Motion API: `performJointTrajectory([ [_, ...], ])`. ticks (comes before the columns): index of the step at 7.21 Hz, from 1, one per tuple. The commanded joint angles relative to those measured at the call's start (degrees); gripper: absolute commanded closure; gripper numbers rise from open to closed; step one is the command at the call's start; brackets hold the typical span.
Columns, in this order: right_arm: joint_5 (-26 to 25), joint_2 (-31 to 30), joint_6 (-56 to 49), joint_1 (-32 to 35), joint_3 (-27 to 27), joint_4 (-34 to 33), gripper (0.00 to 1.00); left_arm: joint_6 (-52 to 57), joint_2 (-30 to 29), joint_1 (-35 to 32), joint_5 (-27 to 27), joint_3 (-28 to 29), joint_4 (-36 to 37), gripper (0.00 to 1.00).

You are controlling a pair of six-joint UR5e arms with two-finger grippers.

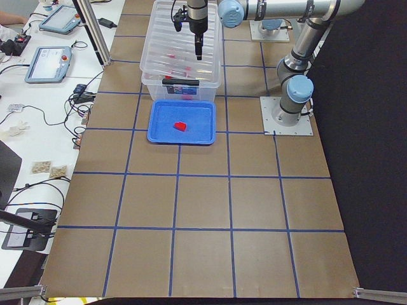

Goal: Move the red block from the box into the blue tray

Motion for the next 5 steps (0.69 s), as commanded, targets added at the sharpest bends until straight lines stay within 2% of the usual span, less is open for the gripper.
performJointTrajectory([
  [1, -0.3, -0.1, 10.2, 8.8, -0.2, 0.1, 0.0, 0.0, 0.1, 0.0, -0.1, 0.0, 0.2, 0.0],
  [2, -0.3, 0.5, 13.8, 10.2, -0.2, -0.1, 0.0, 0.0, 0.1, -0.1, -0.4, 0.0, 0.3, 0.0],
  [5, -1.3, 0.9, 14.2, 10.8, -0.2, -0.2, 0.0, 0.0, 0.1, 0.1, -0.6, 0.1, 0.2, 0.0],
])
